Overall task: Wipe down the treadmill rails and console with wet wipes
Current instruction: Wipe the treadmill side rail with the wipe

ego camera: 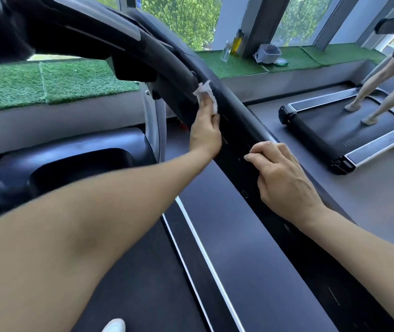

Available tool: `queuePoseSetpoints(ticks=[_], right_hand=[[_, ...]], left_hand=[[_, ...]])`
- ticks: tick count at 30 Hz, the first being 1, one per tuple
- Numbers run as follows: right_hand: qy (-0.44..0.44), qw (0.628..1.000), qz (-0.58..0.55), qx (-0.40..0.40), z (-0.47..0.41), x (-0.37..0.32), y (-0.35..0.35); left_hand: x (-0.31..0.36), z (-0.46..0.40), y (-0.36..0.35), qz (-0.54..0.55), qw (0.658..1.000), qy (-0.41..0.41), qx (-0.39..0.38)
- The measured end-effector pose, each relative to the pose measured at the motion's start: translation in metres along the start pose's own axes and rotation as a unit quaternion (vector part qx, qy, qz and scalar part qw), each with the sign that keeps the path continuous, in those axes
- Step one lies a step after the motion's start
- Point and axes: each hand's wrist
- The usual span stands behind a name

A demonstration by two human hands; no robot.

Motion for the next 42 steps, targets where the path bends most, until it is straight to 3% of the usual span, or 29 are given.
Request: queuePoseSetpoints(ticks=[7, 14, 19, 24, 27, 33, 38, 42], right_hand=[[0.001, 1.0, -0.025, 0.001, -0.001, -0.003, 0.004], [-0.015, 0.999, -0.035, -0.004, 0.0, -0.004, 0.002], [-0.019, 0.999, -0.049, -0.005, -0.001, -0.004, 0.004], [-0.024, 0.998, -0.058, -0.004, -0.001, -0.003, 0.003], [-0.026, 0.998, -0.064, -0.004, -0.001, -0.003, 0.003], [-0.023, 0.997, -0.071, 0.0, -0.001, -0.002, 0.003], [-0.024, 0.997, -0.076, -0.002, -0.001, -0.002, 0.003], [-0.024, 0.996, -0.084, -0.004, 0.0, -0.002, 0.004]], left_hand=[[0.003, 0.098, -0.027, 0.088, 0.989, -0.068, -0.099], [0.002, 0.026, -0.005, -0.037, 0.998, -0.056, -0.015], [0.003, 0.065, -0.011, -0.014, 0.994, -0.086, -0.065], [0.01, 0.043, 0.001, 0.011, 0.995, -0.089, 0.031], [0.016, 0.022, 0.007, 0.021, 0.994, -0.035, 0.099], [0.025, 0.005, 0.007, 0.011, 0.994, 0.048, 0.101], [0.038, -0.035, 0.017, 0.032, 0.97, 0.192, 0.146], [0.028, -0.026, 0.008, 0.083, 0.959, 0.253, 0.101]])
Point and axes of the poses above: each hand's wrist, its own z-axis away from the middle knuckle, its own y-axis out of the back of the hand, x = y × z
